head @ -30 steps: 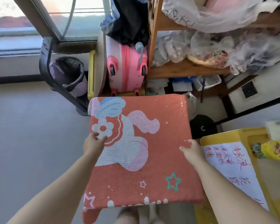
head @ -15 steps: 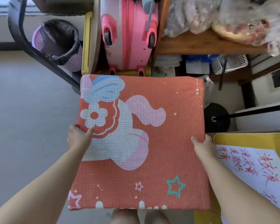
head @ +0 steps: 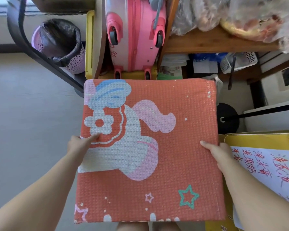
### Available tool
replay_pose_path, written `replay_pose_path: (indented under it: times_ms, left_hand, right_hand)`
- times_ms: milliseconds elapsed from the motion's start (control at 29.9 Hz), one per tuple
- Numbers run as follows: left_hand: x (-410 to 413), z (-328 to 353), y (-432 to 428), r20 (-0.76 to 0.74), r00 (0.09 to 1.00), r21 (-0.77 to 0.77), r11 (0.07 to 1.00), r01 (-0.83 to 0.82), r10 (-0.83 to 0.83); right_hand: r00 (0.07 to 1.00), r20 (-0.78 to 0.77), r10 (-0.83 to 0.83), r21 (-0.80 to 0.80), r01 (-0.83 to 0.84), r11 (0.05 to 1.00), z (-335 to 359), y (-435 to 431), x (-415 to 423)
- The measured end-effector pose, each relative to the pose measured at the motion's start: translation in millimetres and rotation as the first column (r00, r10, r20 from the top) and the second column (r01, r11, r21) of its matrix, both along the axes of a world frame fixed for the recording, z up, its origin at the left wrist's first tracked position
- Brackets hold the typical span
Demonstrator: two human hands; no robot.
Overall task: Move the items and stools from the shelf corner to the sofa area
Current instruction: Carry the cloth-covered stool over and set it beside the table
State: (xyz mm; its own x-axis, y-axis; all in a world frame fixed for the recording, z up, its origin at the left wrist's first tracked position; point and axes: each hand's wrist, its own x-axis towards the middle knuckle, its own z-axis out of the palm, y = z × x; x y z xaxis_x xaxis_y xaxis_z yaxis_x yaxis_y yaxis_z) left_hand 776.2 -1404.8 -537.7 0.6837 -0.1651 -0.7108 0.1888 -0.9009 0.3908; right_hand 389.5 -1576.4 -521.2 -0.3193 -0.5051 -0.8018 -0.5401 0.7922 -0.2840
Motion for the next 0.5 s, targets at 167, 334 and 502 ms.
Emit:
replay_pose_path:
  times_ms: [167,334,502]
  left_hand:
    - [-7,28,25,-0.011,0.999,-0.039,0.998,-0.046,0.045]
    - [2,62,65,0.025,0.99,-0.034,0.99,-0.137,0.138]
    - [6,110,119,0.114,0.947,-0.023,0.953,-0.301,0.302]
  right_hand:
    - [0.999,-0.006,0.032,-0.025,-0.032,0.999,30,10,3]
    - [0.994,-0.002,0.112,-0.055,-0.112,0.992,60,16,21]
    - [0.976,0.029,0.216,-0.151,-0.209,0.966,101,27,62]
